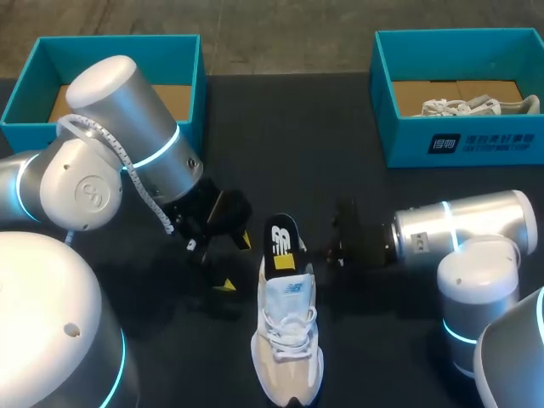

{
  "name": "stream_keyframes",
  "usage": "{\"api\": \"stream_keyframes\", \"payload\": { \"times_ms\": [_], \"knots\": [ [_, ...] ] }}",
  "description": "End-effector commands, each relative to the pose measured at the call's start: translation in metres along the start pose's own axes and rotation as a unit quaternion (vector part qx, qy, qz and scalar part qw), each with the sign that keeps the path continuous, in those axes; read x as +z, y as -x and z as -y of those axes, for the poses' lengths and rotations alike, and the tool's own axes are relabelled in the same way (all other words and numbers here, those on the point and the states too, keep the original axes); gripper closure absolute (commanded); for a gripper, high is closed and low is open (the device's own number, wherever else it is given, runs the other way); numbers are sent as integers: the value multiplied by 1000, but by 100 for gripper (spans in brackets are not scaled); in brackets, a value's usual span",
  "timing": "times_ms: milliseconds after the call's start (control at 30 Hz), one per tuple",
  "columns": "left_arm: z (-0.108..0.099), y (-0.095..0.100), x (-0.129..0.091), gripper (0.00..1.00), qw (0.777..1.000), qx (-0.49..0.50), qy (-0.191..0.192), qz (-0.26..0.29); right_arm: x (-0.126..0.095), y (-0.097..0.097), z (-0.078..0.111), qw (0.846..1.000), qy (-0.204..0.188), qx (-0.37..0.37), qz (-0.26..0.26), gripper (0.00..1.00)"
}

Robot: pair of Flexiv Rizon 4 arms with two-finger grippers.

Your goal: Take the shoe out of the shoebox, open the shoe tongue, remove and reinsert the insole, then place the shoe into the shoebox

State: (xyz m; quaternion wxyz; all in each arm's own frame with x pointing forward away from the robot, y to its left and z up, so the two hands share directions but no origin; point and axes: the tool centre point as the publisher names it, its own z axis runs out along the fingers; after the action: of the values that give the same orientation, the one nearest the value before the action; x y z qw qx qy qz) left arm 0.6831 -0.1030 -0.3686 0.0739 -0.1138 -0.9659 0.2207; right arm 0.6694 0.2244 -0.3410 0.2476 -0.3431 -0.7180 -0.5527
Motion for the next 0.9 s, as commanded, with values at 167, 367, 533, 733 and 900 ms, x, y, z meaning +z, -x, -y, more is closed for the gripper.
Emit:
{"api": "stream_keyframes", "payload": {
  "times_ms": [167, 367, 533, 733, 900],
  "knots": [
    [0, -2, 0, 0, 1000, 0, 1, 2, 4, -2, 10, 1000, 1, 11, 5, 100],
    [0, -2, 0, 0, 1000, 0, 1, 2, 5, -1, 18, 1000, 1, 23, 6, 100],
    [0, -2, 0, 0, 1000, 0, 1, 2, 4, -4, 17, 1000, 2, 24, 9, 100],
    [0, -2, 0, 0, 1000, 0, 1, 2, 3, -7, 7, 1000, 1, 11, 14, 66],
    [0, -2, 0, 0, 1000, 0, 1, 2, 2, -4, -2, 1000, -3, 4, 11, 67]
  ]
}}
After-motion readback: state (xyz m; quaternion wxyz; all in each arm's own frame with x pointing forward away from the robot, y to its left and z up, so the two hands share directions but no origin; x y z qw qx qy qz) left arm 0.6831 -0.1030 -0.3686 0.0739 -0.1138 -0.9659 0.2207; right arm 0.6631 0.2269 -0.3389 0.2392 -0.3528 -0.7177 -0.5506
